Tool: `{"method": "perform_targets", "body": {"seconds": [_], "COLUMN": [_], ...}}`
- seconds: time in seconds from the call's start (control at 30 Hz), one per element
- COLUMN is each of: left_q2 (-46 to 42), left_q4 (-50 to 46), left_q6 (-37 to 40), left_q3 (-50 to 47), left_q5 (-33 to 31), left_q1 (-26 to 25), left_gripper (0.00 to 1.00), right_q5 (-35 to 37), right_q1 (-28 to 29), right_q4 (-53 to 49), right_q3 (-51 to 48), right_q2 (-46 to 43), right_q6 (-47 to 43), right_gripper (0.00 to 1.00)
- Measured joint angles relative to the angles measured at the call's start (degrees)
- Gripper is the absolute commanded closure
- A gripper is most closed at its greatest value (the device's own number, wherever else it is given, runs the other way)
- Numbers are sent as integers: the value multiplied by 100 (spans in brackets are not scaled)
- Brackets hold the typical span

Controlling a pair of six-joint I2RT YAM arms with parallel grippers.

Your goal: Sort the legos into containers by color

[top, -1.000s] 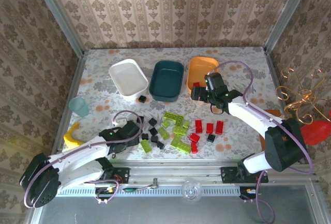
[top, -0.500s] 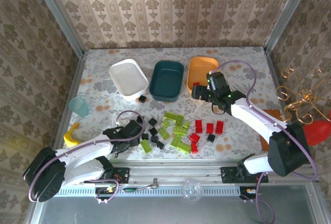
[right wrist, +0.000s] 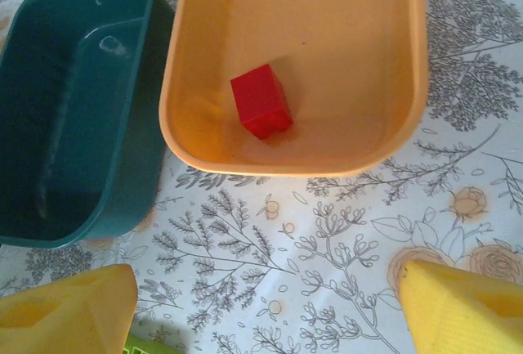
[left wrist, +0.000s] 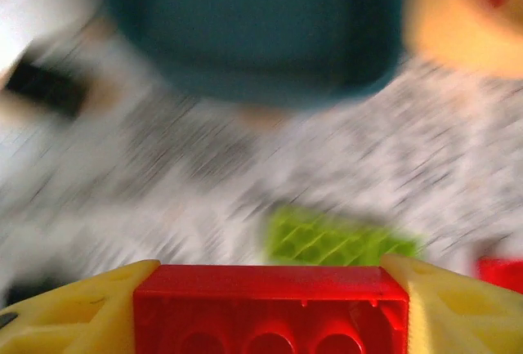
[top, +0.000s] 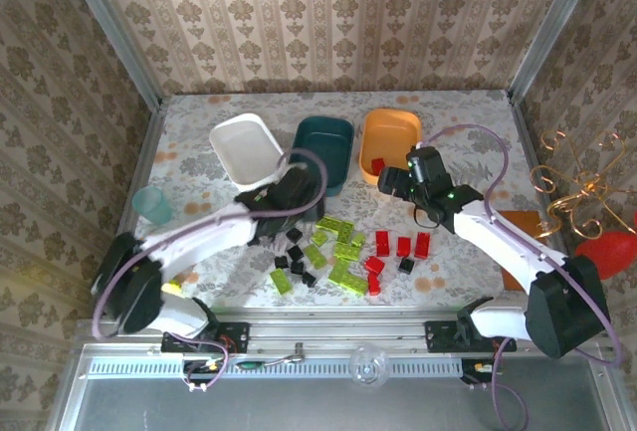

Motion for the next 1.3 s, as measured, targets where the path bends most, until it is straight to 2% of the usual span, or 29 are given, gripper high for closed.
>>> {"method": "perform_targets", "body": {"seconds": [0.2, 0.47, 0.6, 0.7, 0.83, 0.93, 1.0, 1.1, 1.13, 1.3], "left_q2": [2352, 4389, 5016, 5143, 5163, 5112, 4940, 4393, 4083, 2463], "left_q4": [356, 74, -140, -243, -295, -223, -96, 223, 409, 1436], "left_q6": [675, 866, 861, 833, 754, 732, 688, 662, 649, 544], "left_q3": [2861, 5580, 6498, 6605, 6605, 6551, 6312, 5584, 5198, 3405], "left_q5": [612, 1113, 1314, 1436, 1532, 1587, 1624, 1659, 1670, 1672], "left_q1": [170, 420, 415, 407, 417, 422, 422, 422, 422, 422], "left_gripper": [49, 48, 36, 27, 22, 11, 10, 5, 0, 0], "right_q5": [136, 140, 175, 184, 225, 243, 243, 238, 234, -2], "right_q1": [0, 0, 0, 0, 0, 0, 0, 0, 0, 0], "right_q4": [-122, -269, -369, -382, -382, -382, -382, -382, -382, -396], "right_q3": [-227, -514, -531, -531, -531, -531, -531, -531, -531, -531], "right_q2": [-299, -579, -656, -741, -807, -822, -831, -861, -868, -872], "right_q6": [17, 17, 15, 15, 15, 15, 15, 15, 15, 2], "right_gripper": [15, 15, 15, 15, 14, 14, 14, 14, 14, 16]}}
